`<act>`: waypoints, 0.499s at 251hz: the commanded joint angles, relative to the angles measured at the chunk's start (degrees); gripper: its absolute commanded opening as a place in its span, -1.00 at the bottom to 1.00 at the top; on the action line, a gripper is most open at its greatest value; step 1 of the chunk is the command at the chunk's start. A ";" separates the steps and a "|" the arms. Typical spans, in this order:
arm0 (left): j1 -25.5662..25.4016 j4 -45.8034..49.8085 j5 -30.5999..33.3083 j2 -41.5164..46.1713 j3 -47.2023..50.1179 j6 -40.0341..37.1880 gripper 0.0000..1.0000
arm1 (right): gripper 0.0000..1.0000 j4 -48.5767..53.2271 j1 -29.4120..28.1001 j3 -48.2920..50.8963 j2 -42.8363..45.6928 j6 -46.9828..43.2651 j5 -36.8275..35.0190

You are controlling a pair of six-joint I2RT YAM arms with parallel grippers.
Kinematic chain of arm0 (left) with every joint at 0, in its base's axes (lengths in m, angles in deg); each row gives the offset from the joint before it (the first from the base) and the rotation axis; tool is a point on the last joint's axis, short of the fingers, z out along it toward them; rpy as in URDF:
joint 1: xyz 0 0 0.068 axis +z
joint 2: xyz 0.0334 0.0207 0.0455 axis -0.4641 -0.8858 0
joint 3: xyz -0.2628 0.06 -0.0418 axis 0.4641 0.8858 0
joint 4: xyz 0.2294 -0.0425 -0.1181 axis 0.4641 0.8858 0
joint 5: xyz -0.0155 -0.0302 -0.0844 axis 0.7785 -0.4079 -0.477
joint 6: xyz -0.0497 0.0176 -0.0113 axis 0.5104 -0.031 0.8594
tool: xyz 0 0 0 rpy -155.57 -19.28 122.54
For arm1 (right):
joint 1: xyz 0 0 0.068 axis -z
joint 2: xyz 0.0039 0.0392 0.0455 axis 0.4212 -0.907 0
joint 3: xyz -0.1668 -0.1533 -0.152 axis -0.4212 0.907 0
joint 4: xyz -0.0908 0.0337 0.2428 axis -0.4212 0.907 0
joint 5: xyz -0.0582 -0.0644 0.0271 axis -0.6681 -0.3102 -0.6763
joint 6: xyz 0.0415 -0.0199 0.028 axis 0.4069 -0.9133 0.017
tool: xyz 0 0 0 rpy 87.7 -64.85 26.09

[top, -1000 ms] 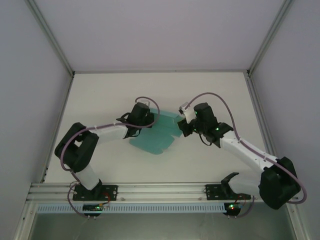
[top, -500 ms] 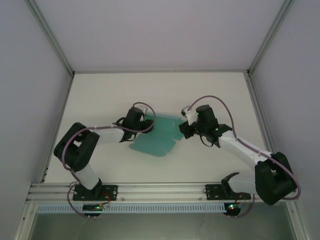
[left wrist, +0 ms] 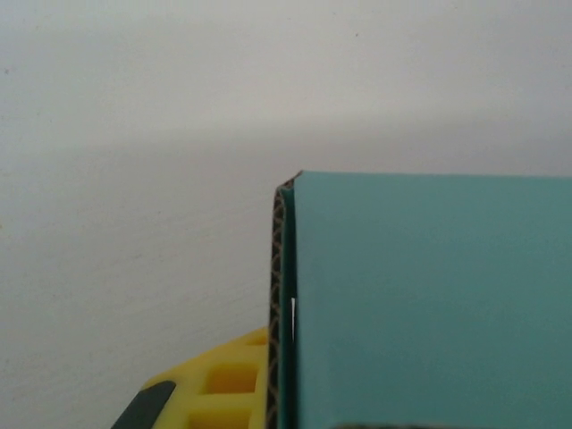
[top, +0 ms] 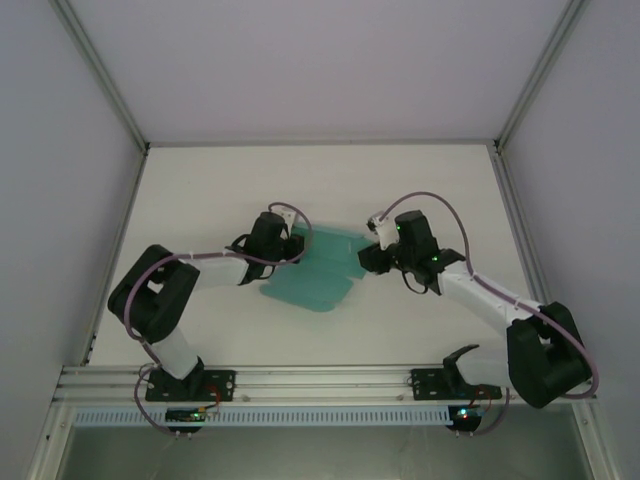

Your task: Assemble paper box

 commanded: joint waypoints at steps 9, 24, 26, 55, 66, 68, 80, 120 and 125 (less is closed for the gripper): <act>0.03 -3.03 -1.59 0.27 1.10 -0.45 -1.00 | 0.04 0.76 3.94 1.27 1.76 3.76 -3.81; 0.05 -2.96 -1.74 0.58 1.34 -0.39 -1.00 | 0.09 1.09 5.50 1.30 1.76 4.63 -4.56; 0.00 -2.96 -1.76 0.60 1.42 -0.44 -1.00 | 0.10 1.10 5.71 1.29 1.70 4.81 -4.51; -0.02 -2.89 -1.56 0.95 1.90 -0.62 -1.00 | 0.41 1.22 8.69 0.86 0.35 6.15 -3.27; 0.05 -2.95 -1.61 1.00 1.94 -0.52 -1.00 | 0.43 1.67 9.62 0.16 -0.78 6.18 -1.42; 0.02 -2.92 -1.69 1.01 2.01 -0.58 -1.00 | 0.43 1.77 9.62 0.00 -1.03 6.25 -1.03; 0.01 -2.96 -1.82 0.96 1.97 -0.69 -1.00 | 0.43 2.51 9.82 -1.19 -2.70 6.03 1.61; 0.06 -3.22 -2.17 0.91 1.84 -0.48 -1.00 | 0.19 2.81 9.45 -5.64 -10.01 5.02 8.77; 0.01 -3.05 -2.22 0.89 1.77 -0.49 -1.00 | 0.18 2.95 9.42 -6.08 -10.82 5.01 9.42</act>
